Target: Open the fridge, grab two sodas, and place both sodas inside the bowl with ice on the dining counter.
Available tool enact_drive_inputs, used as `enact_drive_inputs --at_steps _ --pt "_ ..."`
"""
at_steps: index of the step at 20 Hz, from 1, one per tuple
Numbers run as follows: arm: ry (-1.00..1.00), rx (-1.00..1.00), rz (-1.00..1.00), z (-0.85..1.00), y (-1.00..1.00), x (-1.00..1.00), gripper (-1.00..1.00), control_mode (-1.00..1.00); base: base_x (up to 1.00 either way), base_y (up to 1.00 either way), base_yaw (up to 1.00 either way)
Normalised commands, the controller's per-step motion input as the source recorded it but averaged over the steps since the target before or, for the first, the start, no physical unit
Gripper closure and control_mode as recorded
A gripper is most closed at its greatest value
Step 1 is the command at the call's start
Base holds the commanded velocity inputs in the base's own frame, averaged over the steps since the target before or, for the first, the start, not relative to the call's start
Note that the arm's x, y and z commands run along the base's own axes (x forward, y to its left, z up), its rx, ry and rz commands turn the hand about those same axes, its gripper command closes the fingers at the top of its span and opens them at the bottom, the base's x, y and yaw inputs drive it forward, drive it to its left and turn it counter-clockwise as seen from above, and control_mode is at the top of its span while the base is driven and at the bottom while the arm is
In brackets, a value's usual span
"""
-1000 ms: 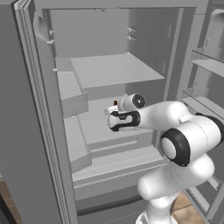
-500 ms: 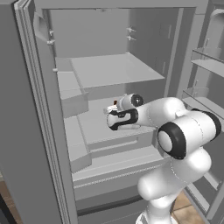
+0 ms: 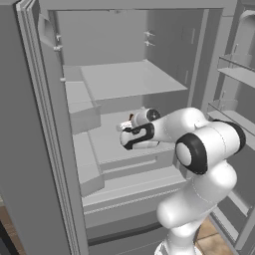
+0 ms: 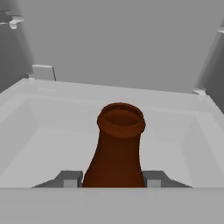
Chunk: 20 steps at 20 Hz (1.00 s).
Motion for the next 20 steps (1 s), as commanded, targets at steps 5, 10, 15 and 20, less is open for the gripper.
enact_drive_inputs --at_steps 5,10,15,20 --pt "0.0 -0.01 0.0 -0.07 0.07 0.0 1.0 -1.0 0.0 0.0 0.0" --pt "0.0 -0.02 0.0 -0.04 0.04 0.0 1.0 -1.0 0.0 0.0 0.0" --pt "0.0 -0.01 0.0 -0.13 0.08 0.0 1.0 -1.0 0.0 0.0 0.0" --pt "-0.01 0.0 0.0 -0.13 0.04 -0.18 1.0 -1.0 0.0 0.0 0.0"
